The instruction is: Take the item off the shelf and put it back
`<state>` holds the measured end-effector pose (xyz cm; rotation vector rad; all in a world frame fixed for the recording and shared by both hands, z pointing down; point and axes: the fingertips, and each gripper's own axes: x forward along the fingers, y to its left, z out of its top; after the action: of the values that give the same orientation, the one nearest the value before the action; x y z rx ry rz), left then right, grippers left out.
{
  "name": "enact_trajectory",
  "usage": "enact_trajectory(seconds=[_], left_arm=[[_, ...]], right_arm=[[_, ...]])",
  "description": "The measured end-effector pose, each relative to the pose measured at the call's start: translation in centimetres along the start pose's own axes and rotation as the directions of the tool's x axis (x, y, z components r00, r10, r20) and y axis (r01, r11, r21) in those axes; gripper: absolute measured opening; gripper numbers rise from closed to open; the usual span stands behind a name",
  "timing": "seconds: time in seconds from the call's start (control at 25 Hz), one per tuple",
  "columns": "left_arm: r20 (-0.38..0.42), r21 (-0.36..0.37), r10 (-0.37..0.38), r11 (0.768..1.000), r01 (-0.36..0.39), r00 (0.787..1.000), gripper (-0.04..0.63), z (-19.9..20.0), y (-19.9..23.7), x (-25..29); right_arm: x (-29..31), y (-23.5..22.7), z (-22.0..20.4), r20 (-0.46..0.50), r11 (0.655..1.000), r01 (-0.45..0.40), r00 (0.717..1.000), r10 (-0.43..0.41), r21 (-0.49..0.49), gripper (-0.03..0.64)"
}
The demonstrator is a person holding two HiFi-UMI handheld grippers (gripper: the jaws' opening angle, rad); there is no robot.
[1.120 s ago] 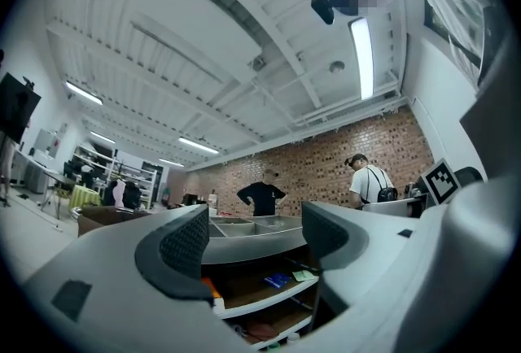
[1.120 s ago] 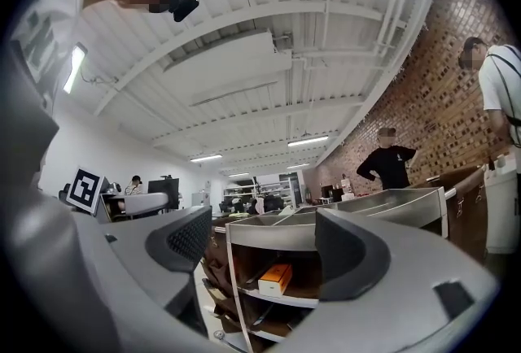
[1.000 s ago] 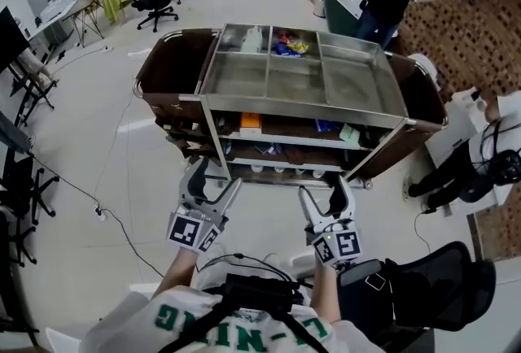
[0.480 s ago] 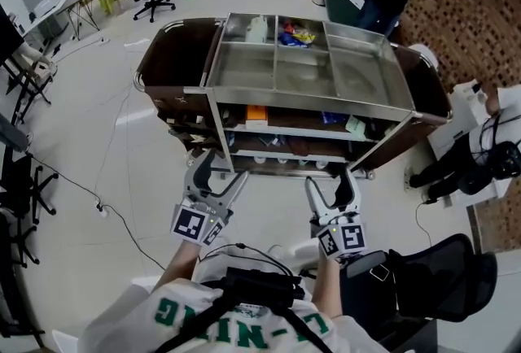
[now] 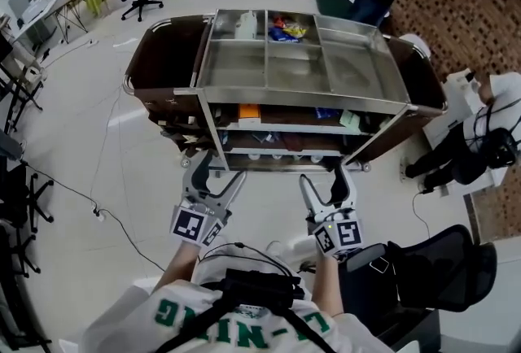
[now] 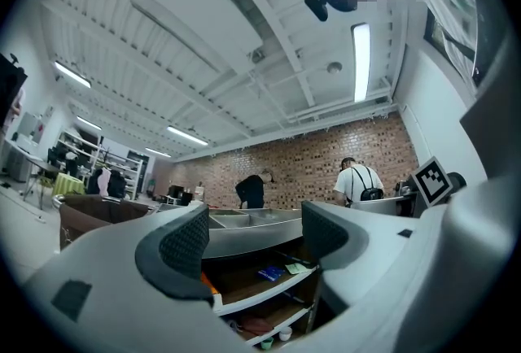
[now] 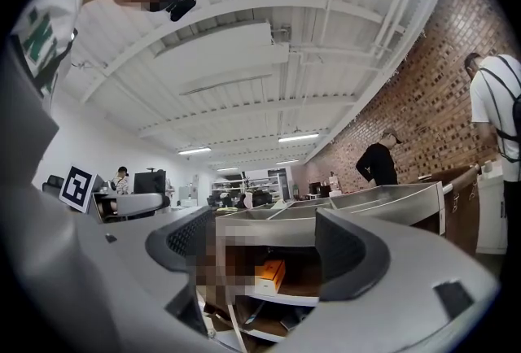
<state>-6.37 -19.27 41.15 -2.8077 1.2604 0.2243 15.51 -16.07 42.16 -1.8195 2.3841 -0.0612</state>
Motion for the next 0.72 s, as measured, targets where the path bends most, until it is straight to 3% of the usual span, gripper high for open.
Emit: enact_trajectory(seconds=[0.4,0.72], left_arm=[[0.007,0.009,-0.035,0.999,0.035,0.999,0.333,-1.4,0.9,2.7],[0.050,0.044,-0.059,0.997,0.057,0.997,0.333,-9.8,1.9,3.8]], right_arm=[[2.3,-1.3,-0.7,0.021,0.998,0.006,1.000,-0.005,-0.058,0.408],[4.1,-4.1,-8.7,0.081,0.991,0.028,0.997,-0.018,-0.134,0.408]])
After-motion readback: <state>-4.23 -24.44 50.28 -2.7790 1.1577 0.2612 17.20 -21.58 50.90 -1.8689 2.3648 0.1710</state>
